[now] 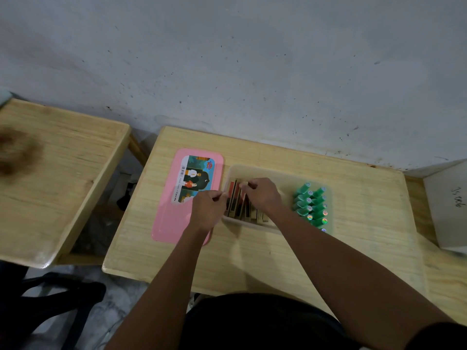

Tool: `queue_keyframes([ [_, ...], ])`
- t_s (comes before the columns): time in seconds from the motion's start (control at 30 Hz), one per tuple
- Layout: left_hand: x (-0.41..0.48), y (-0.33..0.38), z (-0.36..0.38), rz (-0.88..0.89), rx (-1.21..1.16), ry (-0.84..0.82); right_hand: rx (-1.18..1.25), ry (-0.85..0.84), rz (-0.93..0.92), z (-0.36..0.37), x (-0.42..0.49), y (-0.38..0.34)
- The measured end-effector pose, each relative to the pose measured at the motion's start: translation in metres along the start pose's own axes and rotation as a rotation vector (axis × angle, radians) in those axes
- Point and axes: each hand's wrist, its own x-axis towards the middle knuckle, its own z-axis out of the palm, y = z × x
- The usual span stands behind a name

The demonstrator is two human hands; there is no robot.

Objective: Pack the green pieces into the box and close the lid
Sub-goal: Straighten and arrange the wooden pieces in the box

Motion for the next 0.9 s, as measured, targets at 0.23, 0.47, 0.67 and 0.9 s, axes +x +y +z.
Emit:
queue_keyframes([
  [0.23,-0.001,0.002,0.000,0.006,-0.001,0.012,-0.191,-0.075,-0.091,0.004,-0.001,0.006],
  [0.47,-0.001,0.002,0.000,0.001,-0.016,0.012,-0.173,-0.013,-0.116,0.001,-0.008,0.019],
  [0.67,-0.002,0.002,-0.001,0.006,-0.022,0.004,-0.237,0.156,-0.120,0.007,-0.013,0.018],
  [0.9,-0.003,0.003,0.000,0.017,-0.001,0.007,-0.467,-0.021,-0.197,-0.011,-0.005,0.026],
])
